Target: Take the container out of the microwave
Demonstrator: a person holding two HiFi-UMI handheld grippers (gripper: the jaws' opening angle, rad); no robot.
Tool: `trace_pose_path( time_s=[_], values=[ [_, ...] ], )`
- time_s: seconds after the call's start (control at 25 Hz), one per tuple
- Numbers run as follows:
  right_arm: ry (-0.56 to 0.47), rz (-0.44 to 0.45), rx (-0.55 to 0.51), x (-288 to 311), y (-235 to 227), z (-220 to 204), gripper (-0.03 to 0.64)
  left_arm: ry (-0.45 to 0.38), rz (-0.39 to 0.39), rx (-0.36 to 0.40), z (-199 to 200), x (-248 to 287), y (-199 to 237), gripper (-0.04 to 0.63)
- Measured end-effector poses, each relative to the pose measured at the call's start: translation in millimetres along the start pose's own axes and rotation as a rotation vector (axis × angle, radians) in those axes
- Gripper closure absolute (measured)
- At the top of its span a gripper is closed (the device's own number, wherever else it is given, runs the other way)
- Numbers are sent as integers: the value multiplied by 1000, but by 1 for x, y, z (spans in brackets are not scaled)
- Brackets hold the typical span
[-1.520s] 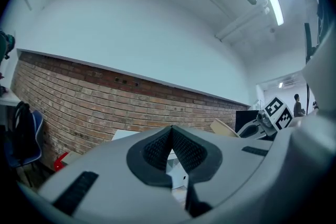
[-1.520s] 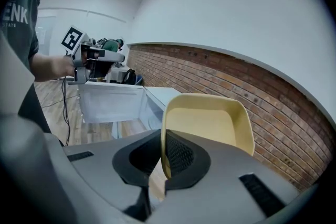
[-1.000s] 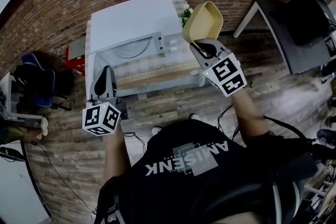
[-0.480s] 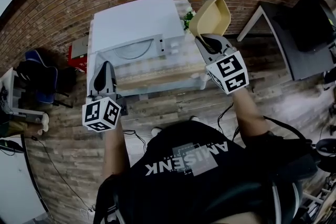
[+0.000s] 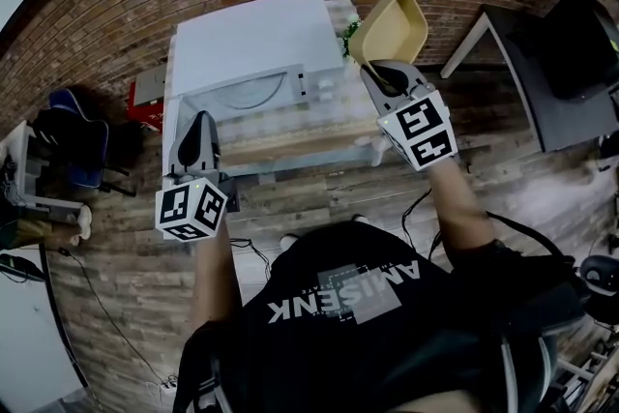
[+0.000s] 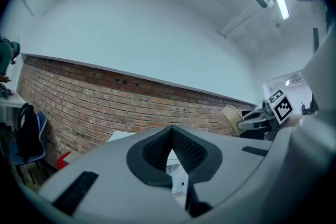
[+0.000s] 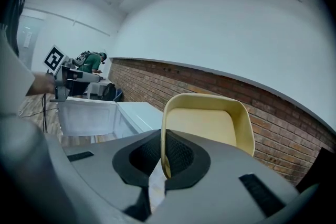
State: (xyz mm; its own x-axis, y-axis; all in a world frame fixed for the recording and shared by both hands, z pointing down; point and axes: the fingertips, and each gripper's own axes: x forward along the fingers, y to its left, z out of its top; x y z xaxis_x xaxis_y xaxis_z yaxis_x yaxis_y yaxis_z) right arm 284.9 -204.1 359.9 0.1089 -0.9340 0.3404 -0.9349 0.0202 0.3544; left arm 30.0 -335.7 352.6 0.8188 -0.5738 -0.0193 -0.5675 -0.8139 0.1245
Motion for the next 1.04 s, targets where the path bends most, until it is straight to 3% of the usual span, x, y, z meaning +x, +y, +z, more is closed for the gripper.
trace_pose_path(
  time_s=[1.04],
  values=[
    [23,5,-48,13,4,8,574,6,9,20,-4,4,9,584]
  ],
)
